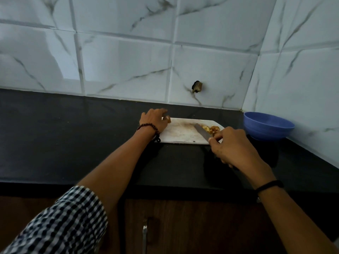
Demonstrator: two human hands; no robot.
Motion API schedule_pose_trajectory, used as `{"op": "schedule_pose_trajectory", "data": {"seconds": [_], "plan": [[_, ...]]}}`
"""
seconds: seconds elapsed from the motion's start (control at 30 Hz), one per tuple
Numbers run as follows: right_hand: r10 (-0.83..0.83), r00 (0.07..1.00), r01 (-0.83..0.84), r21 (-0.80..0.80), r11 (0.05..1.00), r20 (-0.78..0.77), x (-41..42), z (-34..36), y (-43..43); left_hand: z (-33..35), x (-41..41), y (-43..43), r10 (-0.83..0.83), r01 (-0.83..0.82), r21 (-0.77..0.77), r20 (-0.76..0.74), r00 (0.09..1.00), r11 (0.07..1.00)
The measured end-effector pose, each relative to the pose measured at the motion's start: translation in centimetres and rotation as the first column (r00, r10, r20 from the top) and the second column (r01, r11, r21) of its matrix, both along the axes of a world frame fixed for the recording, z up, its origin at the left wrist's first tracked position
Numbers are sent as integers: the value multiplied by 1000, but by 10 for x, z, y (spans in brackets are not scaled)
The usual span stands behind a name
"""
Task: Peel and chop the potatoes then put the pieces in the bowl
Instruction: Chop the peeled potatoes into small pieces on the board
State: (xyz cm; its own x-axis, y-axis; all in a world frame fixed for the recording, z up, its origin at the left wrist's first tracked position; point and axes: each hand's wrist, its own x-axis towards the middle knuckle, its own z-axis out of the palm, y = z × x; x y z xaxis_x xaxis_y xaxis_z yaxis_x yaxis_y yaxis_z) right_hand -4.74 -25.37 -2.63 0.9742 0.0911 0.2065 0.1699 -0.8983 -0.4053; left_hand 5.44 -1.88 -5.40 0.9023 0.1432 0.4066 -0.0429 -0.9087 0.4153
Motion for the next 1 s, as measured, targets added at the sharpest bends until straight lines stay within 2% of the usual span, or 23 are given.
{"op": "schedule_pose_trajectory", "data": {"seconds": [0.17, 0.3, 0.47, 0.57, 0.67, 0.87, 1.0], "plan": [[26, 998, -29, 42, 999, 60, 1, -2, 5, -1, 10, 0, -74, 77, 51, -41, 996, 996], [17, 989, -29, 78, 997, 147, 6, -8, 13, 1, 9, 3, -57, 66, 166, -53, 997, 984], [46, 977, -79, 153, 985, 207, 10, -15, 19, 2, 10, -2, -103, 105, 171, -18, 994, 980], [29, 969, -79, 197, 977, 244, 12, -19, 19, 7, 8, -11, -284, 284, 30, 1, 959, 958], [21, 958, -89, 226, 970, 285, 14, -20, 20, 11, -3, -15, -482, 473, -130, -46, 875, 871], [7, 949, -105, 294, 950, 316, 15, -22, 18, 11, -10, -10, -563, 528, -248, -99, 820, 812], [16, 957, -112, 319, 941, 289, 14, -21, 17, 12, -13, -8, -563, 510, -307, -115, 818, 803]]}}
